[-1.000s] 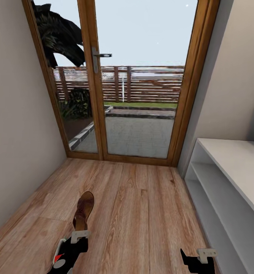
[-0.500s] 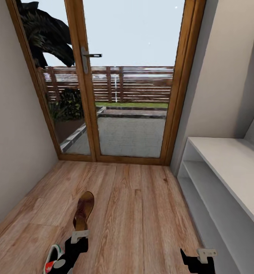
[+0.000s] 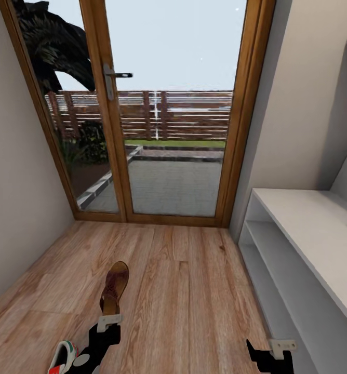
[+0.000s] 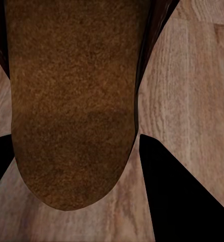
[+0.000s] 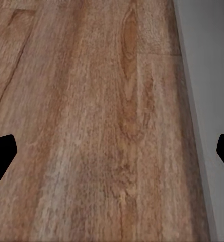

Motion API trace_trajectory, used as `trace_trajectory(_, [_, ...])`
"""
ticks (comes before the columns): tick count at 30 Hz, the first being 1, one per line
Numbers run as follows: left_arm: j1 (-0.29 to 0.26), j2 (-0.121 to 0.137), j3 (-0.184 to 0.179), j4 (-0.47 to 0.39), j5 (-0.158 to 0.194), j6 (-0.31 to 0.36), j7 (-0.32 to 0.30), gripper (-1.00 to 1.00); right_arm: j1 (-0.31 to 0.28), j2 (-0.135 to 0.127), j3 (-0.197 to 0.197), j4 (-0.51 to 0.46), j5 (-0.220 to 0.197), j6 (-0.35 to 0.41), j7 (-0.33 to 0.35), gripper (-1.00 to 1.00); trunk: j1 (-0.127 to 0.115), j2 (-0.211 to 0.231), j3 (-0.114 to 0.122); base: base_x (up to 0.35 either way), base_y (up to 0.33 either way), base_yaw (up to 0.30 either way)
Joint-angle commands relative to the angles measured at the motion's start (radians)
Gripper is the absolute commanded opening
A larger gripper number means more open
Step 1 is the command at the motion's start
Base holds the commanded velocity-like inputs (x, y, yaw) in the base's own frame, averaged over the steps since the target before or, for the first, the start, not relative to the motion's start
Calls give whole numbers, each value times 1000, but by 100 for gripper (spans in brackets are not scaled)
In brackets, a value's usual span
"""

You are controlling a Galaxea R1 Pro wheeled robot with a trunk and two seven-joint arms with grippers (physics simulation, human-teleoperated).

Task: Pick up the two gym shoes and the two sandals from the corridor floor and place them onto the hallstand (shoe rack) in the corridor, making sure they are on the rack and not on the floor. Arrange them so the two gym shoes are next to each other and the two sandals are next to each other.

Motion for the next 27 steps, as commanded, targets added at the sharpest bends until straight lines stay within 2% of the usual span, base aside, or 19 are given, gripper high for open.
trace_trajectory(1, [-1,1,-8,0,3,-3,8,-100,-1,1,-5,1,3,-3,8,100,0,0,-1,7,-9,-1])
trace_trajectory(8, [-1,2,-7,0,3,-2,8,-100,-1,1,-5,1,3,-3,8,100,0,0,-1,21,-7,0])
trace_trajectory(19, [-1,1,-6,-1,4,1,8,-100,-1,1,-5,2,3,-3,8,100,0,0,-1,183,-124,0])
trace_trajectory(27, [-1,2,-7,-3,3,0,8,-100,-1,1,-5,2,3,-3,8,100,0,0,-1,51,-34,0])
